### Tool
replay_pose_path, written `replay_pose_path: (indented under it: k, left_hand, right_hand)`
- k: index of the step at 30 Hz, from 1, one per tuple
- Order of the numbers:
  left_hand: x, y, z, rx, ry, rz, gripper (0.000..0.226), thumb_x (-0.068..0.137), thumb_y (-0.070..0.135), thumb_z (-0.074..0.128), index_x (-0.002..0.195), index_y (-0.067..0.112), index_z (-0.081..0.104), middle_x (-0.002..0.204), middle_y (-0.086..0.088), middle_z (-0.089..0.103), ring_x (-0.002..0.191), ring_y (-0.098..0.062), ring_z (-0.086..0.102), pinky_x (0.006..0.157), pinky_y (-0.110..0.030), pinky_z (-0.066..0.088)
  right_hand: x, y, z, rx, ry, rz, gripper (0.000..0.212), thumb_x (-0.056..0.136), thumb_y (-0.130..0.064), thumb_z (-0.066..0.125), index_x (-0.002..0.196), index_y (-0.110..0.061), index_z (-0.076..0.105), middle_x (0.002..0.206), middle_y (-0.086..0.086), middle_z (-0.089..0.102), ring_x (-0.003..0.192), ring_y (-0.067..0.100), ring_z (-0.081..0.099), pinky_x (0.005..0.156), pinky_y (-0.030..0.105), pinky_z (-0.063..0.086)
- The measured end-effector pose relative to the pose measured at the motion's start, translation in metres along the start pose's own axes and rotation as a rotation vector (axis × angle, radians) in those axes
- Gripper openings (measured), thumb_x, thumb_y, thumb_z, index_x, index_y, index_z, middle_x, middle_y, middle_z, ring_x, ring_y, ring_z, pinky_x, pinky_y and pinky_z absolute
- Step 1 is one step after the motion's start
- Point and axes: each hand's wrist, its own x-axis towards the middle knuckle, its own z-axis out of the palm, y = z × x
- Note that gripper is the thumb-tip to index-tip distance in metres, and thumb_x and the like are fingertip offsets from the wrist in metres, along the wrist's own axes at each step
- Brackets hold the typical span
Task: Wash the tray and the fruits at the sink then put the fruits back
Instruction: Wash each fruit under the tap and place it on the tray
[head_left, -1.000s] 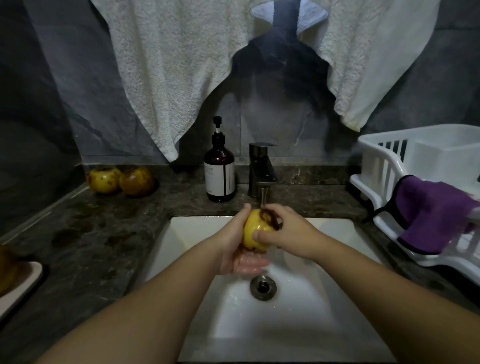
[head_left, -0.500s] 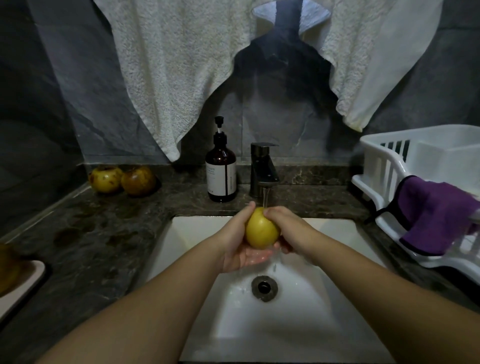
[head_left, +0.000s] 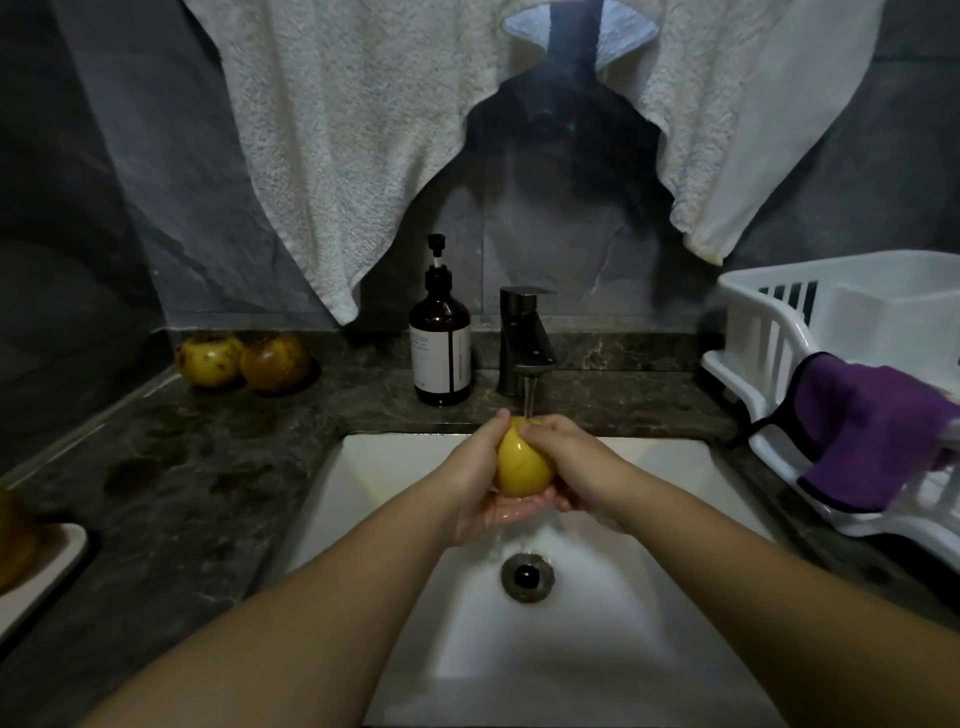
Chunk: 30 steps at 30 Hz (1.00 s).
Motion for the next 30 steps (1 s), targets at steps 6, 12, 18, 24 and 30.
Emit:
replay_pose_path:
  k: [6, 12, 18, 24, 30]
  left_hand:
    - [0.001, 0.001, 0.003, -0.008, 0.038, 0.044, 0.063, 0.096, 0.065, 0.06, 0.136, 0.017, 0.059, 0.113, -0.027, 0.074, 0.092, -0.038, 0.078, 0.069, -0.042, 0.067]
    - [-0.002, -0.001, 0.004, -0.051, 0.045, 0.061, 0.047, 0.099, 0.058, 0.059, 0.12, 0.016, 0.064, 0.098, -0.025, 0.077, 0.087, -0.042, 0.077, 0.065, -0.046, 0.066]
    - [-0.001, -0.001, 0.007, -0.066, 0.08, 0.12, 0.044, 0.098, 0.052, 0.064, 0.123, 0.016, 0.063, 0.107, -0.024, 0.072, 0.078, -0.036, 0.079, 0.069, -0.045, 0.066]
    - [0.003, -0.005, 0.002, 0.083, 0.061, 0.243, 0.036, 0.096, 0.033, 0.072, 0.124, 0.016, 0.057, 0.113, -0.023, 0.071, 0.091, -0.041, 0.077, 0.082, -0.054, 0.064]
    - [0.004, 0.001, -0.009, 0.169, 0.144, 0.217, 0.059, 0.085, 0.077, 0.062, 0.126, 0.035, 0.056, 0.122, -0.013, 0.069, 0.09, -0.029, 0.079, 0.068, -0.039, 0.063]
  right_hand:
    - [0.002, 0.002, 0.004, -0.027, 0.058, -0.004, 0.042, 0.103, -0.061, 0.038, 0.132, -0.033, 0.049, 0.091, 0.009, 0.062, 0.059, 0.015, 0.054, 0.05, 0.027, 0.039]
    - [-0.001, -0.001, 0.009, -0.096, 0.05, 0.017, 0.049, 0.097, -0.069, 0.046, 0.135, -0.038, 0.044, 0.111, 0.005, 0.064, 0.083, 0.02, 0.065, 0.059, 0.029, 0.044]
    - [0.002, -0.002, 0.008, -0.056, 0.105, 0.007, 0.039, 0.102, -0.064, 0.037, 0.128, -0.039, 0.05, 0.103, 0.007, 0.063, 0.071, 0.018, 0.061, 0.053, 0.026, 0.043]
    - [-0.001, -0.006, 0.007, 0.021, 0.101, 0.118, 0.05, 0.093, -0.076, 0.042, 0.128, -0.041, 0.042, 0.105, 0.011, 0.068, 0.066, 0.02, 0.07, 0.045, 0.023, 0.047]
    - [-0.003, -0.008, -0.004, 0.2, 0.104, 0.054, 0.051, 0.094, -0.06, 0.057, 0.126, -0.02, 0.057, 0.097, 0.017, 0.069, 0.071, 0.03, 0.065, 0.058, 0.034, 0.045]
